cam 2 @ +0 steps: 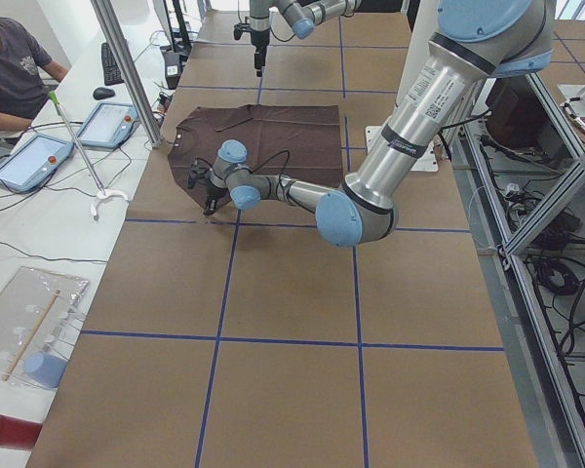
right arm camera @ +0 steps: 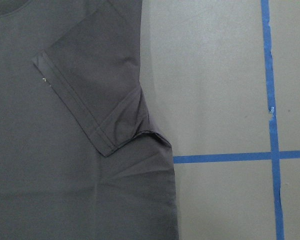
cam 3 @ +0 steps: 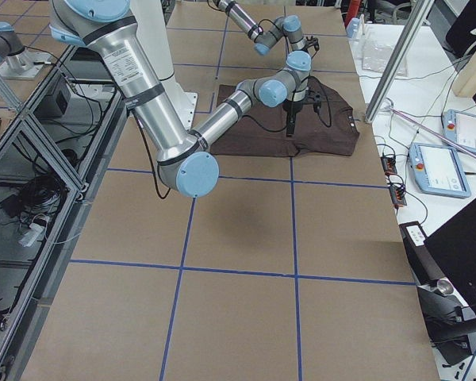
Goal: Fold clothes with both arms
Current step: 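Fold the sleeve nearest the left gripper inward onto the shirt body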
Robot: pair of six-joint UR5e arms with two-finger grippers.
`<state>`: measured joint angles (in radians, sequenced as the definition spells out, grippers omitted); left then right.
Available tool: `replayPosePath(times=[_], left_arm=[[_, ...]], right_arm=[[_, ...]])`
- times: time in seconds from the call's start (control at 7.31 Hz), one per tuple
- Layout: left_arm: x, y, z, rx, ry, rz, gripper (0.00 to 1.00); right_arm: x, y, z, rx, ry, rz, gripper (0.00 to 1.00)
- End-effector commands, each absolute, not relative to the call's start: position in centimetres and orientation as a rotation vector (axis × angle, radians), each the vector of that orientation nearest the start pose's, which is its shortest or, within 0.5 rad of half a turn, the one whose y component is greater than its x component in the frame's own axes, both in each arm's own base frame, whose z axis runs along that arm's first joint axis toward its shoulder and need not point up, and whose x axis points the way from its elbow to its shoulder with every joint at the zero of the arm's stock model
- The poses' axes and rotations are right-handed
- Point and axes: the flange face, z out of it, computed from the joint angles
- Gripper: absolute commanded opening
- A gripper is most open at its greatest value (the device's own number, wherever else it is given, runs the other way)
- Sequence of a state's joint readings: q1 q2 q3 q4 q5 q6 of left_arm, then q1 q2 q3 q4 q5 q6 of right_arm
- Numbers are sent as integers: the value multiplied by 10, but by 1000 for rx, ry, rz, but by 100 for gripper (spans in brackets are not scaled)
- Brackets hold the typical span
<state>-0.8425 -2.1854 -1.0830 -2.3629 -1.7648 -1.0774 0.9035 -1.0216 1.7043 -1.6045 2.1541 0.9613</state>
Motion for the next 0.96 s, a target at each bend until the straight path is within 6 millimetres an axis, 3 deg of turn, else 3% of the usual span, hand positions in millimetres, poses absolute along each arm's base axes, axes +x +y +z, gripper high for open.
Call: replayPosePath(times=[0.0,0.14,0.27,0.55,0.68,0.82], left_arm=[[429,-653,438,429,835,-235,23],[430,-653,434,431,840,-233,8],[430,-653,431,432,843,-235,0],[431,-653,425,429,848,-232,0],[432,-653,401,432,860,-230,0],[438,-661,364,416,872,-270,0]], right_arm=[[-344,-564,284,24,-843,88,100],[-343,-564,284,24,-843,89,100],[-343,-564,284,24,-843,89,100],[-343,-564,285,23,-842,90,100],[-342,-565,285,24,-842,91,100],[-343,-563,286,21,-842,90,100]])
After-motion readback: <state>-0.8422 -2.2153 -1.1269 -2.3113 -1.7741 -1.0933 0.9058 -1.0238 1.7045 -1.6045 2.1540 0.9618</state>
